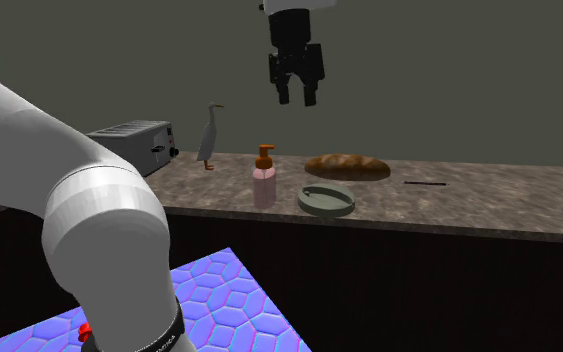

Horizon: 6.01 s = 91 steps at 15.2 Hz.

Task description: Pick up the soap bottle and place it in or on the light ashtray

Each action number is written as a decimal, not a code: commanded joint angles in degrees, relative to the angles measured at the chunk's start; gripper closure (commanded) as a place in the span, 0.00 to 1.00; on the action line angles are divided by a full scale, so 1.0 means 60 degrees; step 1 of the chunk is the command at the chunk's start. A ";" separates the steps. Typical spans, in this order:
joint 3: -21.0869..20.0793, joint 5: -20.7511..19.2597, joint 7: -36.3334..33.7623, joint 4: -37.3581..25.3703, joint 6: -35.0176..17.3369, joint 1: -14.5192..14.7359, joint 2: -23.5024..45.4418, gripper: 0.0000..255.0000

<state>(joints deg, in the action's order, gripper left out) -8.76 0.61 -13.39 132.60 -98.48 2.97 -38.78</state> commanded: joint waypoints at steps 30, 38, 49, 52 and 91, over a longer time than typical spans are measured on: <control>-0.3171 -0.0139 -0.3972 -0.1568 -0.4120 0.0888 0.6275 0.00; -0.3171 -0.0139 -0.3972 -0.1568 -0.4118 0.0889 0.6274 1.00; -0.3161 -0.0075 -0.3923 -0.1716 -0.3869 0.0883 0.6158 1.00; -0.3145 0.0008 -0.3858 -0.1954 -0.3491 0.0876 0.6001 1.00; -0.1819 -0.0944 -0.1346 -0.8320 0.0270 -0.0363 0.8766 1.00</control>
<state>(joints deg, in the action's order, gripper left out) -19.69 -5.16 -21.52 81.50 -95.94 0.92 14.15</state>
